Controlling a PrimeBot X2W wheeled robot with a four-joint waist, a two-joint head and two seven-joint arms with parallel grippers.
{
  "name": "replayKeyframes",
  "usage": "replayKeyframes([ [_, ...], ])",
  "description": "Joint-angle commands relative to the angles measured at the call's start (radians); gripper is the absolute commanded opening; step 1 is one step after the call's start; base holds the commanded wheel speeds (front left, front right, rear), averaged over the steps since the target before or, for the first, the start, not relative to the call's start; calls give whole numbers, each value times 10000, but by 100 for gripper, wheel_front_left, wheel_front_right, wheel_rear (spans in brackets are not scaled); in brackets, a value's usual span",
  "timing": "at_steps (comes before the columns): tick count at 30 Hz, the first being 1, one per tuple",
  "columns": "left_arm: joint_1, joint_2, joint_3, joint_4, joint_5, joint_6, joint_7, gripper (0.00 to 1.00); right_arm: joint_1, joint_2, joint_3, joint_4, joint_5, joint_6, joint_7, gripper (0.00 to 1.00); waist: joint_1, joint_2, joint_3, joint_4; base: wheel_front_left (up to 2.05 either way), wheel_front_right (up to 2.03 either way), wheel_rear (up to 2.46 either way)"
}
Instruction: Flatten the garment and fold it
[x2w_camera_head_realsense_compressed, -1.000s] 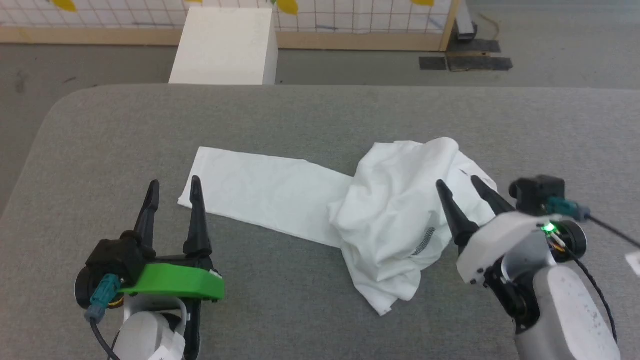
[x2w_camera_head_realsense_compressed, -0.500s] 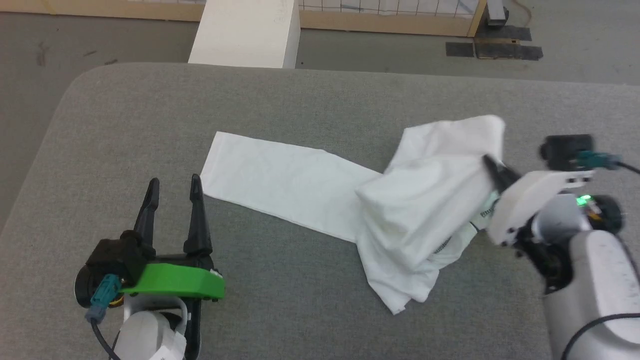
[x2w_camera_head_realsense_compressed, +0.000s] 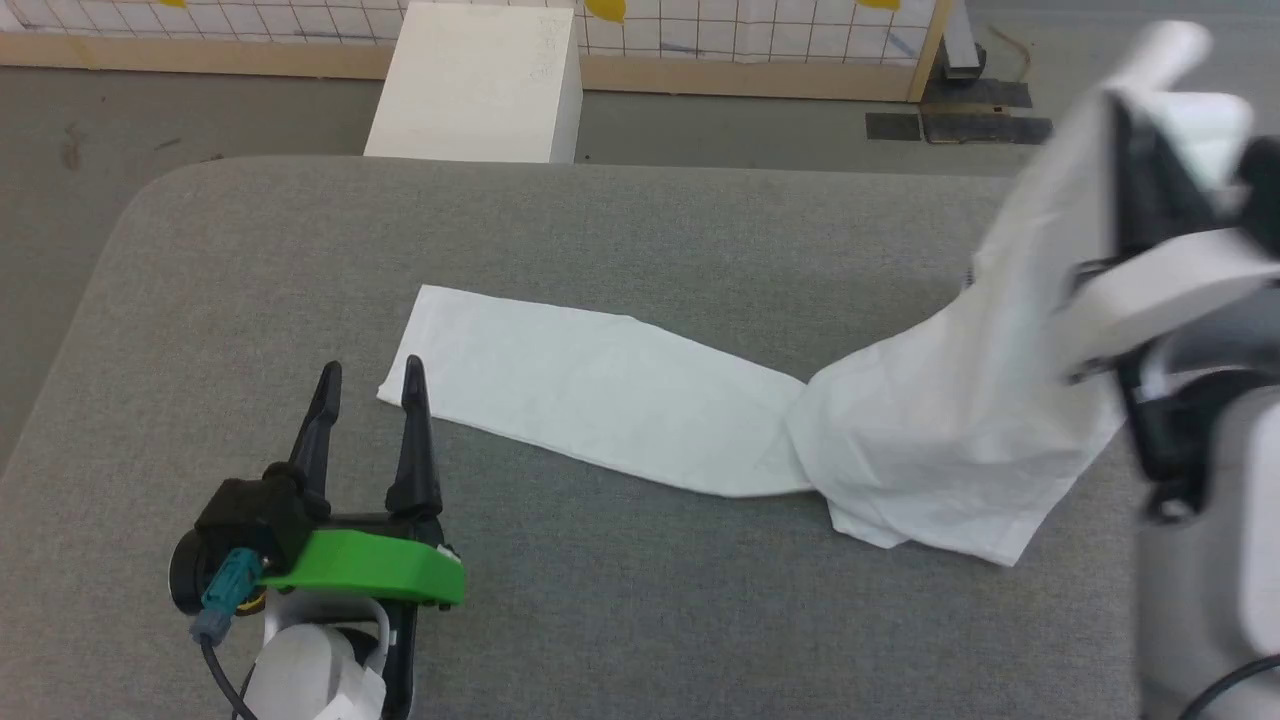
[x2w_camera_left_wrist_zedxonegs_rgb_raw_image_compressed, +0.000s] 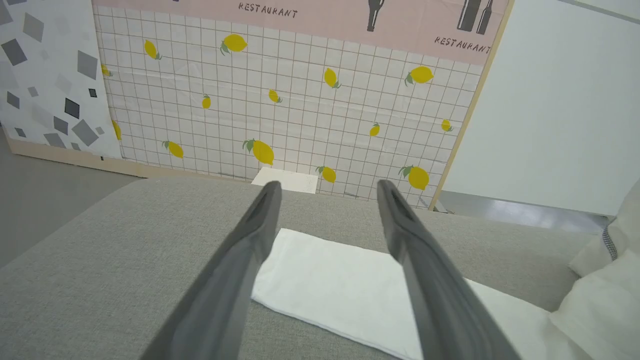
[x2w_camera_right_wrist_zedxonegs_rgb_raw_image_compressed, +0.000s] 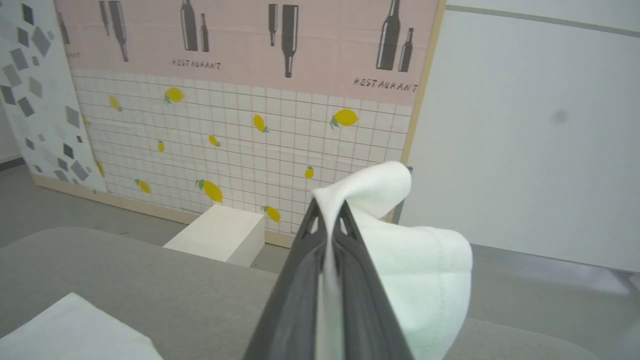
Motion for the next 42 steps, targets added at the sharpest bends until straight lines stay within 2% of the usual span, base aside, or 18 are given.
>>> replayKeyframes([
  [1,-7,-29,12,21,-19,-39,-35,100,256,43,804,-142,296,-11,151,0,0,-1,-29,12,0,0,0],
  [7,59,-29,-35,98,-44,-55,-36,100,1563,41,4922,-245,1796,-11,1172,0,0,-1,-52,85,0,0,0],
  [11,26,-29,-61,156,-67,-85,-36,100,2522,-136,6740,387,2582,-11,2011,0,0,-1,-42,156,0,0,0],
  [13,13,-29,-85,180,-86,-84,-36,100,2979,-285,7280,828,3084,-11,2607,0,0,-1,-42,190,0,0,0],
  [14,11,-29,-102,188,-90,-82,-36,100,3124,-384,7480,950,3290,-11,2852,4,0,-1,-45,205,0,0,0],
  [15,10,-29,-116,194,-99,-76,-36,100,3236,-498,7627,973,3529,-11,3001,89,0,-1,-45,216,0,0,0],
  [16,10,-29,-116,192,-103,-68,-36,100,3313,-558,7598,944,3673,-11,3039,100,0,-1,-44,214,0,0,0],
  [18,20,-29,-92,169,-101,-46,-36,100,3421,-634,7290,706,3845,-11,2907,100,0,-1,-45,191,0,0,0],
  [22,27,-29,-47,136,-70,-40,-36,100,3445,-663,5973,-178,3595,-11,1941,100,0,-1,-31,133,0,0,0],
  [25,-6,-29,-28,143,-65,-61,-36,100,3635,-386,4296,-857,3041,-11,719,100,0,-1,-31,102,0,0,0],
  [28,2,-29,-3,125,-58,-44,-36,100,3960,-132,2846,-1079,2391,-11,93,100,0,-1,-39,23,0,0,0],
  [33,-43,-30,-31,98,-68,-37,-36,100,4254,27,1652,-752,1654,-11,513,100,0,-1,26,-66,0,0,0],
  [42,-325,-30,-169,62,-99,-34,-36,100,2733,41,1773,619,1370,-11,2072,100,0,-1,372,8,0,0,0],
])
